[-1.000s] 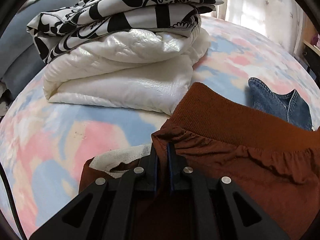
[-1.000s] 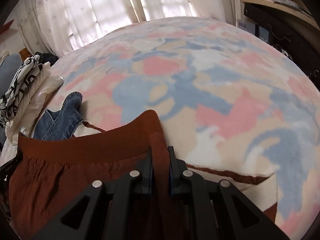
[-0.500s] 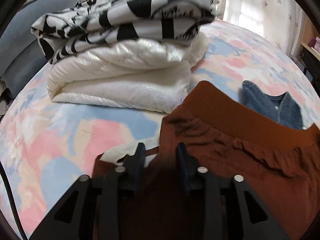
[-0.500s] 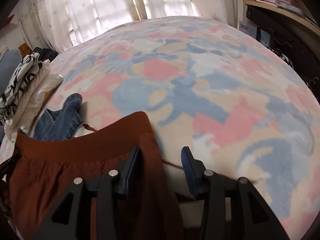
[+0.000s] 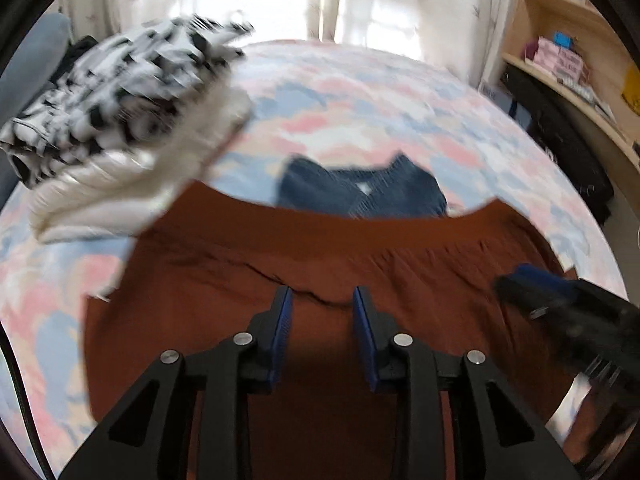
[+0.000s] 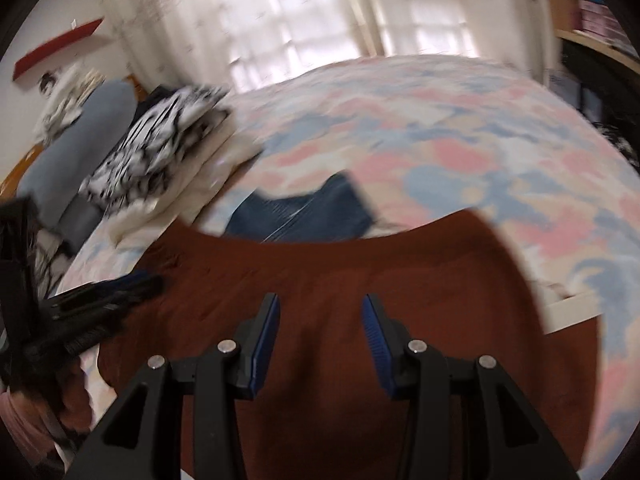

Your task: Fold large clothes

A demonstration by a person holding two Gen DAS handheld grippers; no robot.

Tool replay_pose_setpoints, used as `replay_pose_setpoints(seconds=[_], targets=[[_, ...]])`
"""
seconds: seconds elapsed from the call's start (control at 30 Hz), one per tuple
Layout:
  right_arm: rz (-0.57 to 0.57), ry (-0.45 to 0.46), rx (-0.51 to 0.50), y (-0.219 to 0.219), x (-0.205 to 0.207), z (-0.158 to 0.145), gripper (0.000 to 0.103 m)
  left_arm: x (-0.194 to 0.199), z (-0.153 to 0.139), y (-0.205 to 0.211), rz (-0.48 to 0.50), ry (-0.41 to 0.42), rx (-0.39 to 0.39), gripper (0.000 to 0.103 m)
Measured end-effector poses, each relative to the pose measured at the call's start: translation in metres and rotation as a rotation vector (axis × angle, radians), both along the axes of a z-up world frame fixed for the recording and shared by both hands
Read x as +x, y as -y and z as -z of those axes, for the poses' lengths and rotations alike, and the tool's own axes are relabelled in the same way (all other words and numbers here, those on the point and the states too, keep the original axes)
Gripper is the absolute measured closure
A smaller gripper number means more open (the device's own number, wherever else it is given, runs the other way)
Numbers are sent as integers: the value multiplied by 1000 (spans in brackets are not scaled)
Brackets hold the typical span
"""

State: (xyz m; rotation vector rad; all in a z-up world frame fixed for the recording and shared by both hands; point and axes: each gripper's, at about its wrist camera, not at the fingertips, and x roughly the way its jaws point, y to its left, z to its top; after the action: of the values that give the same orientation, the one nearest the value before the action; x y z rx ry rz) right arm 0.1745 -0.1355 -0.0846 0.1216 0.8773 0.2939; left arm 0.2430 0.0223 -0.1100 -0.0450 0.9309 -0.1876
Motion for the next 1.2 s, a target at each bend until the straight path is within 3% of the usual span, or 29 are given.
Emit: replay_pose_setpoints(seconds=[0.1, 0.2, 0.23, 0.27, 0.33, 0.4, 0.5, 0.63, 0.8, 0.93, 1.03, 1.2], targets=[[26, -61, -55, -11, 7, 33, 60, 4, 33, 9, -36, -57, 62, 73], [17, -43, -51, 1, 2, 50, 64, 0, 48, 5, -15, -12, 83, 67], [14, -32, -45, 7, -1, 50, 72, -2, 48, 5, -4, -2, 92, 67], [14, -26, -47, 11, -4, 50, 74, -3, 48, 4, 3, 0, 89, 67], [17, -3, -58, 23, -11, 45, 74, -1, 45, -3, 7, -7, 78, 66], [73, 20, -165, 39, -14, 43, 74, -3, 44, -10, 11, -13, 61, 64], [124, 23, -188, 69, -16, 44, 74, -4, 38, -17, 20, -21, 31, 63], [234, 2, -156, 122, -20, 44, 74, -9, 30, -42, -2, -24, -9, 63], [340, -46, -119, 160, -25, 45, 74, -11, 33, -85, -65, -44, 18, 66], [363, -75, -22, 159, -32, 34, 74, -20, 21, -101, -87, -57, -31, 66], [329, -47, 24, 142, -47, 18, 73, -34, 3, -94, -81, -28, -74, 66], [184, -33, 84, 82, -68, 2, 71, -61, -12, -52, 2, -10, -121, 66]])
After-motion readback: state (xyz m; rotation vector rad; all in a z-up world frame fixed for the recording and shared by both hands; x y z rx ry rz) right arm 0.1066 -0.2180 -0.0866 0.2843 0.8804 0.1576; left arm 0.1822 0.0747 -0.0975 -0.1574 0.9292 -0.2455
